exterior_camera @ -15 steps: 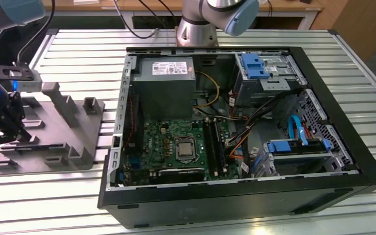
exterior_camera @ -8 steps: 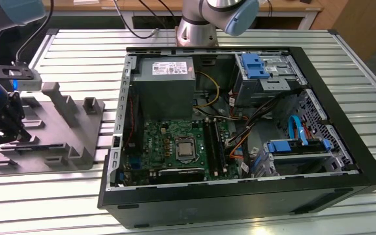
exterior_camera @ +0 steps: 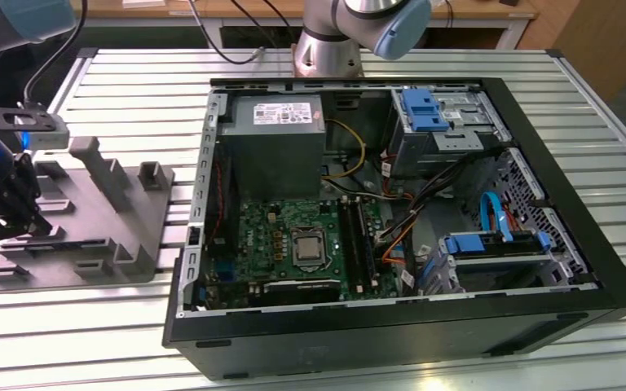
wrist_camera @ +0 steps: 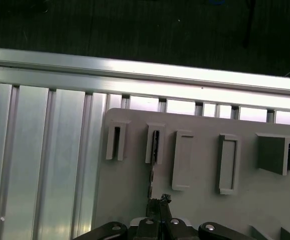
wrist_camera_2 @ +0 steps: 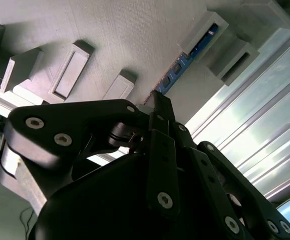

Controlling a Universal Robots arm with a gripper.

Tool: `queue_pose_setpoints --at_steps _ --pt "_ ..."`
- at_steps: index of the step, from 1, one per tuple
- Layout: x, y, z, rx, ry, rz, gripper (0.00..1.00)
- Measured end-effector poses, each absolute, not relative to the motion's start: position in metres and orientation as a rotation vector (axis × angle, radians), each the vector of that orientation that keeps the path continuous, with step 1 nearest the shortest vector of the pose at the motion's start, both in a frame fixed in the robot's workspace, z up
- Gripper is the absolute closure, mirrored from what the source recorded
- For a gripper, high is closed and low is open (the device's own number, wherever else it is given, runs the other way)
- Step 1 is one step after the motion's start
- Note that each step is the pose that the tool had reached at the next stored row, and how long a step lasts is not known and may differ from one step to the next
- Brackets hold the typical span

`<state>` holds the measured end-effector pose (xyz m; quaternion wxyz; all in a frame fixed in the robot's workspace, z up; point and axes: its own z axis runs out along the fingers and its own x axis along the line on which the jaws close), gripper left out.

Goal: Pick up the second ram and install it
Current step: 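Pick up the second ram and move it above second insertion slot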

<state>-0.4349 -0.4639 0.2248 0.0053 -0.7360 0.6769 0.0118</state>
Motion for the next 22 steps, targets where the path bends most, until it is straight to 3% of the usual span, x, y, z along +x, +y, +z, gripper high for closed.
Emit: queue_pose_setpoints --at_steps 13,15,18,19,22 --pt "-0.4349 -0.464 0.2248 -2.305 2.118 0.037 0.89" --pt "-0.4349 -0.464 0.2248 -2.305 2.118 0.037 0.77" --pt "-0.4349 -0.464 0.2248 -2.305 2.118 0.037 0.71" --pt "-0.4349 -0.464 0.2248 -2.305 2.118 0.037 0.64" --pt "-0.4349 -0.464 0.2248 -2.306 2.118 0.037 0.64"
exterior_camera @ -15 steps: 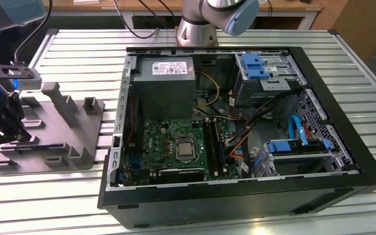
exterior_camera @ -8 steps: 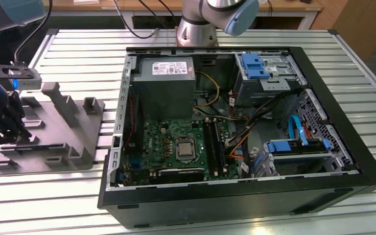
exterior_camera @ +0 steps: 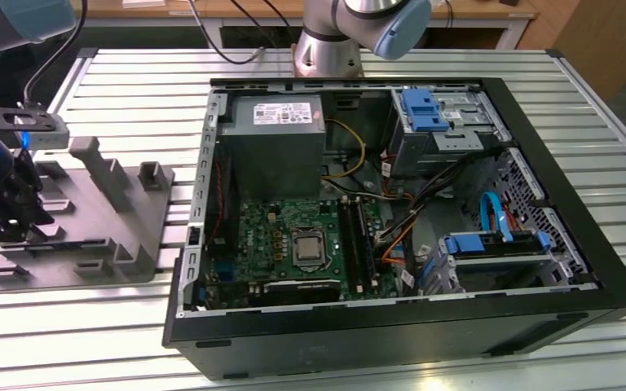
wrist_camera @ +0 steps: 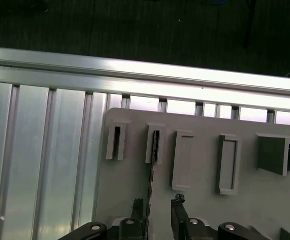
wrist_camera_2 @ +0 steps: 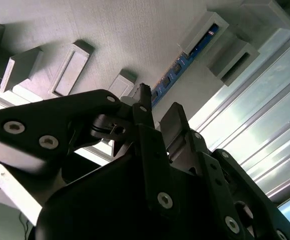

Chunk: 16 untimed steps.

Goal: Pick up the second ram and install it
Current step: 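Pick up the second ram and move it above second insertion slot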

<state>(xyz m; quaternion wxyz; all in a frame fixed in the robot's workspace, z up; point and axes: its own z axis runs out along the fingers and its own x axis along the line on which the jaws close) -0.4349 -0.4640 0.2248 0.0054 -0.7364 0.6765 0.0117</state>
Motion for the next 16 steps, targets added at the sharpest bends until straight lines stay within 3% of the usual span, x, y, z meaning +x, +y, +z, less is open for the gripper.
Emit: queue_pose_setpoints --at_steps 16 --pt "-0.436 -0.474 0.223 -2.304 2.119 0.037 0.64"
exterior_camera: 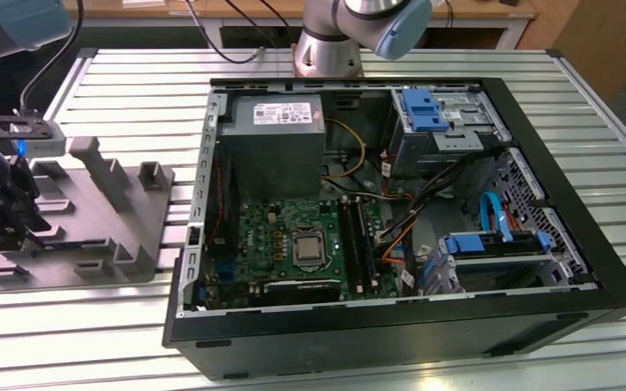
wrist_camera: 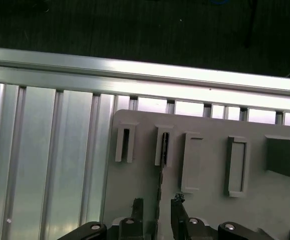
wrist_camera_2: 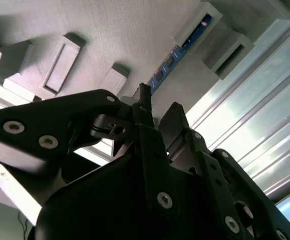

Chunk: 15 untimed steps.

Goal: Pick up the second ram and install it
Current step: 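Pick up the second ram and move it above second insertion slot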

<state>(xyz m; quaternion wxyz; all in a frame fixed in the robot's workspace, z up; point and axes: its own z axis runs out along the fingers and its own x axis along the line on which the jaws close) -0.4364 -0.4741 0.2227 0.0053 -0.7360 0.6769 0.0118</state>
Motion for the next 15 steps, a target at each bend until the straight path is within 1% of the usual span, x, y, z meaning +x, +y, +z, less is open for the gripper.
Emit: queue_pose_setpoints --at_steps 6,12,15 --pt "-0.437 -0.483 0.219 -2.301 2.123 0.037 0.64" --pt "-0.437 -0.483 0.212 -2.3 2.123 0.037 0.64" --pt "-0.437 -0.483 0.21 -2.294 2.116 0.05 0.64"
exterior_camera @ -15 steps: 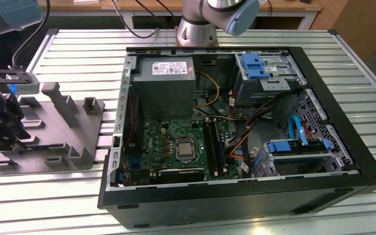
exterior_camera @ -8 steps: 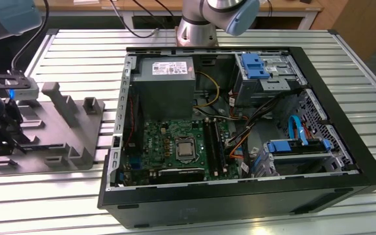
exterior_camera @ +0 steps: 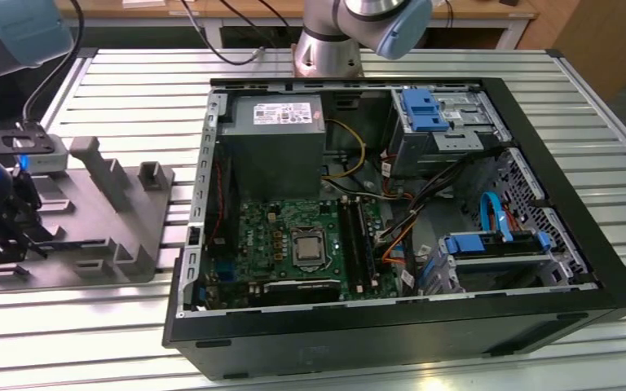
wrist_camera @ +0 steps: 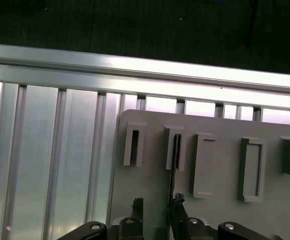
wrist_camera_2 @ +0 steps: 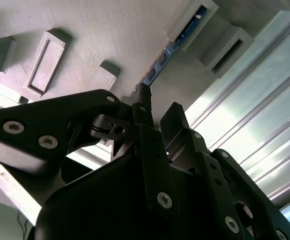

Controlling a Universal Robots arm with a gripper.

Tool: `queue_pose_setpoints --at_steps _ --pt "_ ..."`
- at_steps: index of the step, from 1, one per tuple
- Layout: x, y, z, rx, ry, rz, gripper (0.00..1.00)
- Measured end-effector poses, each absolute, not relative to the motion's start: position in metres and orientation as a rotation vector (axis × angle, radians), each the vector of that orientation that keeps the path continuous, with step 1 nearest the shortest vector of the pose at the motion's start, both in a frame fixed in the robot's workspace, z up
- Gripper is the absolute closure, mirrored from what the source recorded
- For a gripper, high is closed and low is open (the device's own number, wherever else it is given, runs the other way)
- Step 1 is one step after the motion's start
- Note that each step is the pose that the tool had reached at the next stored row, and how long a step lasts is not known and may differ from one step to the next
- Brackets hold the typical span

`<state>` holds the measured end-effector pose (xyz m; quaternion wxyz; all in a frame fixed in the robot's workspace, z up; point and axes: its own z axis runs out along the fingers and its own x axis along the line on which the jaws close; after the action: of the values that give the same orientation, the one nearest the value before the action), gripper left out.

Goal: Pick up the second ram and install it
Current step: 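Pick up the second ram and move it above second insertion slot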

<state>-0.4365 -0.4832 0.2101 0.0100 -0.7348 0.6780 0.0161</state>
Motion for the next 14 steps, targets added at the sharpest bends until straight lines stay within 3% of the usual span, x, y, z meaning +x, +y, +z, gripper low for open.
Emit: queue_pose_setpoints --at_steps 14 --pt "-0.431 -0.4758 0.1997 -2.274 2.13 0.056 0.64"
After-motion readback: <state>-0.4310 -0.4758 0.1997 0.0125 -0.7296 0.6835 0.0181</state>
